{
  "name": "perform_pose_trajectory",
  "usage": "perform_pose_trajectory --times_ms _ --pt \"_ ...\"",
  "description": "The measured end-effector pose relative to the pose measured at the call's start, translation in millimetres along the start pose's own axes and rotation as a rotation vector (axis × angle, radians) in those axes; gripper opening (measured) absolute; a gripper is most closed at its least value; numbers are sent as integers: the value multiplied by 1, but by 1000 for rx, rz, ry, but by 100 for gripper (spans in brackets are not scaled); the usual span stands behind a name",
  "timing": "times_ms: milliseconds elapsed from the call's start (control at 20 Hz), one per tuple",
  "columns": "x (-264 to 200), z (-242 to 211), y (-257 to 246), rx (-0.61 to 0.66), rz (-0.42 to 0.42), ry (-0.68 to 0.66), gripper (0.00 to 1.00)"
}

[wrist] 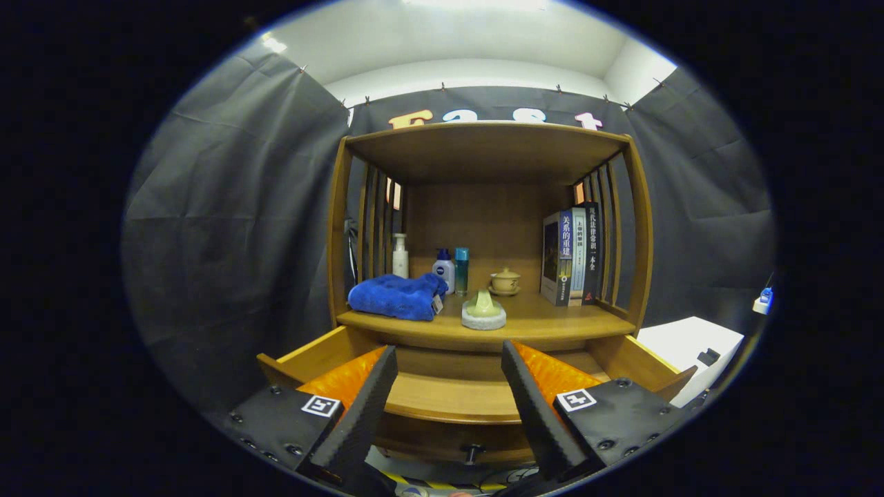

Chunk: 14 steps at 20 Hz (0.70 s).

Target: Pull open the drawer, take out the items inside it, and place them on the countertop above the cabinet.

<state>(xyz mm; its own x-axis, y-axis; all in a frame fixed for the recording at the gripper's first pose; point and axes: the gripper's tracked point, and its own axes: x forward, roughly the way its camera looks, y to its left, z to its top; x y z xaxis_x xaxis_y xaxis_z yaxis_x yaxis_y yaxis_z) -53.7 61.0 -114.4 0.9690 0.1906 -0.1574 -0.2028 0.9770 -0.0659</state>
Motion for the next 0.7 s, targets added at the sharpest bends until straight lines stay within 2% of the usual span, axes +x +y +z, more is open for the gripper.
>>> perform_pose_trajectory --times_ms 350,500,700 --pt "-10 -35 -2 52 -5 -3 98" --pt "-9 -55 -12 32 -35 24 98" --pt "-10 -56 -14 -1 -50 1 98"
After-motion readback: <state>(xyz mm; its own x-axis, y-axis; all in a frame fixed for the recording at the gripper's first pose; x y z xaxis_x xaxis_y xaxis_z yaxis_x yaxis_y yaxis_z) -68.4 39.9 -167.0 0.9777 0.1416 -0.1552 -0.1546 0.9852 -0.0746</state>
